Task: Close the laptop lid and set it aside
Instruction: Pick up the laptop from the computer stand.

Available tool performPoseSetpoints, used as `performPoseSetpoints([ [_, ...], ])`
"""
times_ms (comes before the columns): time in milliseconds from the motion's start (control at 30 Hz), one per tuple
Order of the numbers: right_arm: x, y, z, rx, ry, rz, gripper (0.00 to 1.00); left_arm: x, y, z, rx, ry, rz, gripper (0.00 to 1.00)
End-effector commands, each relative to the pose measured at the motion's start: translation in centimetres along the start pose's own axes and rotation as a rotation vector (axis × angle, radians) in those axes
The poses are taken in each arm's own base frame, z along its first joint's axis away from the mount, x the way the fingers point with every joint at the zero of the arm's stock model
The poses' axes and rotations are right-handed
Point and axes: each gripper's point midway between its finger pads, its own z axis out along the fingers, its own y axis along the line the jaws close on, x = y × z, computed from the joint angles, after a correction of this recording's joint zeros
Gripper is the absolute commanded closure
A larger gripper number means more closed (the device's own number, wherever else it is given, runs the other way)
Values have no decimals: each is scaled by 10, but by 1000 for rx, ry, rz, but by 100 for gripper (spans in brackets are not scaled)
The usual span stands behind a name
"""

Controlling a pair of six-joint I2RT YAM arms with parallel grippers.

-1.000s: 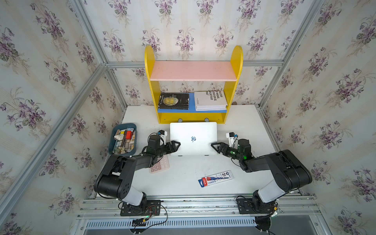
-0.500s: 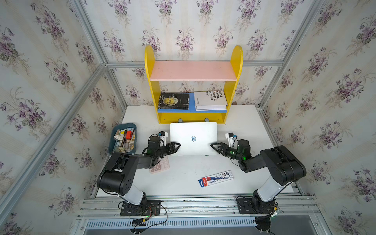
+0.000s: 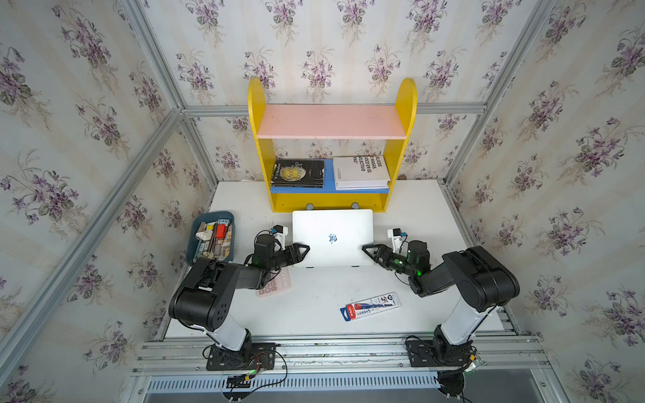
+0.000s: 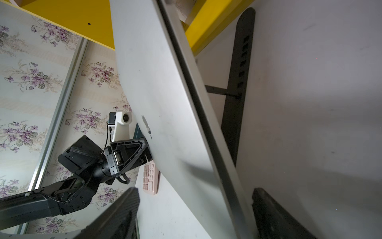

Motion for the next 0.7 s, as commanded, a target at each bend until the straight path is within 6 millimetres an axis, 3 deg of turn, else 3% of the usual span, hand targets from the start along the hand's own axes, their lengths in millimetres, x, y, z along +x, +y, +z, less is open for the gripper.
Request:
performPoseSetpoints([
  [0, 1, 25, -1, -107, 28, -29, 12, 5, -10, 1, 54, 32, -17, 32],
  [667, -3, 43, -4, -161, 31, -24, 22, -3, -31, -5, 131, 22, -13, 43],
])
